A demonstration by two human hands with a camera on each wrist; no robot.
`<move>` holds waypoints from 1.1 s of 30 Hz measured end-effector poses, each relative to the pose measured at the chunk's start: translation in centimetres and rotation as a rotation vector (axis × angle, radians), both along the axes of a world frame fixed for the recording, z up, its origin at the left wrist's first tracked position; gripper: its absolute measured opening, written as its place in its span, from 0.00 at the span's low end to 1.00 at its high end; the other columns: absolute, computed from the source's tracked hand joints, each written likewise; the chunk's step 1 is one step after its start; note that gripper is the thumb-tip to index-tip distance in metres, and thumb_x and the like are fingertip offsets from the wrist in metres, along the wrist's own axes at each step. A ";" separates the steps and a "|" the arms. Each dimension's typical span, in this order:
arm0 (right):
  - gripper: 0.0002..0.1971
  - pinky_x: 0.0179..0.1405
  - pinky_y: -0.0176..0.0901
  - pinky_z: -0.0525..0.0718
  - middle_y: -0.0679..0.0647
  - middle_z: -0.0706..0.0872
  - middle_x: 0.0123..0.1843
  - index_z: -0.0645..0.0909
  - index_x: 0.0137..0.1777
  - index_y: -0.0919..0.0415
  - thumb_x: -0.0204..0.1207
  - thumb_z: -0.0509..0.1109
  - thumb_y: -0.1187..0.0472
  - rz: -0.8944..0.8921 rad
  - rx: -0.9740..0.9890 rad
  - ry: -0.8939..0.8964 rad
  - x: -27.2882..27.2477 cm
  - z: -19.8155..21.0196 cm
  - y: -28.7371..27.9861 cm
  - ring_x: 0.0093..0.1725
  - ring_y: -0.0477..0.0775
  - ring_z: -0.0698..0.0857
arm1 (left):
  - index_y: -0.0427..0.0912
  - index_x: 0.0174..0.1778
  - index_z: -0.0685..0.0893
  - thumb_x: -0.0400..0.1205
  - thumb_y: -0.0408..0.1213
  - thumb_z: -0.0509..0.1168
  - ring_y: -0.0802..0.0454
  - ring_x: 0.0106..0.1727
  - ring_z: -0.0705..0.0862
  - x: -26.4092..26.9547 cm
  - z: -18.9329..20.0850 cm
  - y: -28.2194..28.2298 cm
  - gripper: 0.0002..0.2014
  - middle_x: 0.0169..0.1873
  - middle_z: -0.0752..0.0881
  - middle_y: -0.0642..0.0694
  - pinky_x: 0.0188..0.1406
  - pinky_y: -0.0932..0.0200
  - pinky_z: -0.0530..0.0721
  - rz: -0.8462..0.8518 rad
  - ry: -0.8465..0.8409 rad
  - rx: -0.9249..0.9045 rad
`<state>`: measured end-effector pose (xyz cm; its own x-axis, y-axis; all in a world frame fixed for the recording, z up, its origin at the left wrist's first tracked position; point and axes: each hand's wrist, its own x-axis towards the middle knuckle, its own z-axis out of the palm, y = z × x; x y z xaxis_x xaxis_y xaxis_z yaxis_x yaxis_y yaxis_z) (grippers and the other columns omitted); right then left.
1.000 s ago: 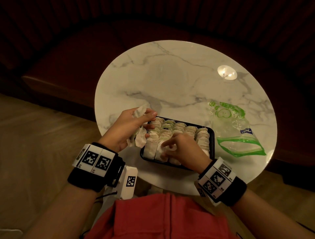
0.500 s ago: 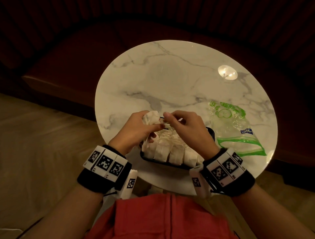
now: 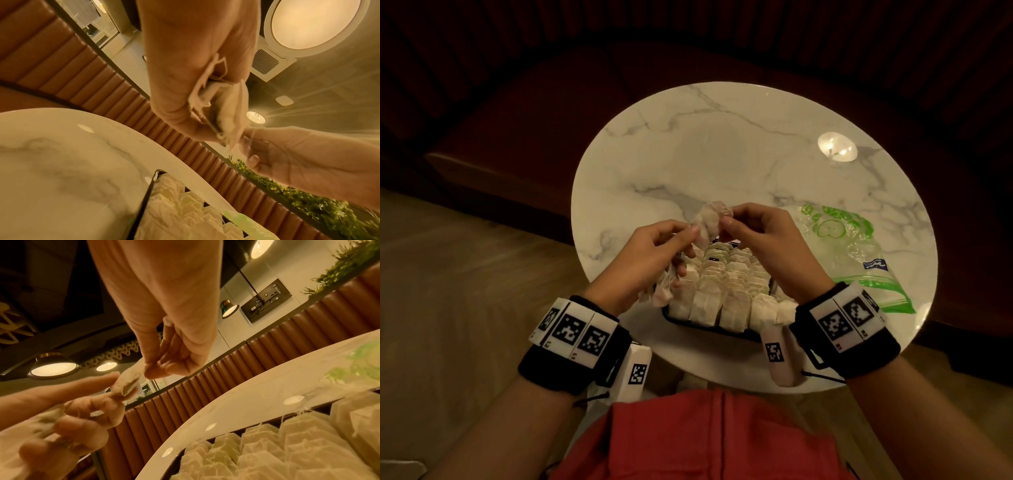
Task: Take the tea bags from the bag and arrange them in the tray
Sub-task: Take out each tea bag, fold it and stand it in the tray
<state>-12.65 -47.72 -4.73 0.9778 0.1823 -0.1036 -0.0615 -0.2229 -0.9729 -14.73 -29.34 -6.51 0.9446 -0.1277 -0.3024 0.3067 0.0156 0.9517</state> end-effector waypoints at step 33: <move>0.08 0.50 0.52 0.90 0.52 0.91 0.51 0.88 0.52 0.60 0.75 0.75 0.70 0.084 0.025 -0.206 -1.3 -0.6 1.1 0.47 0.55 0.91 | 0.32 0.51 0.86 0.79 0.28 0.71 0.58 0.21 0.76 0.1 0.4 0.7 0.07 0.24 0.85 0.53 0.19 0.64 0.78 0.120 -0.141 -0.068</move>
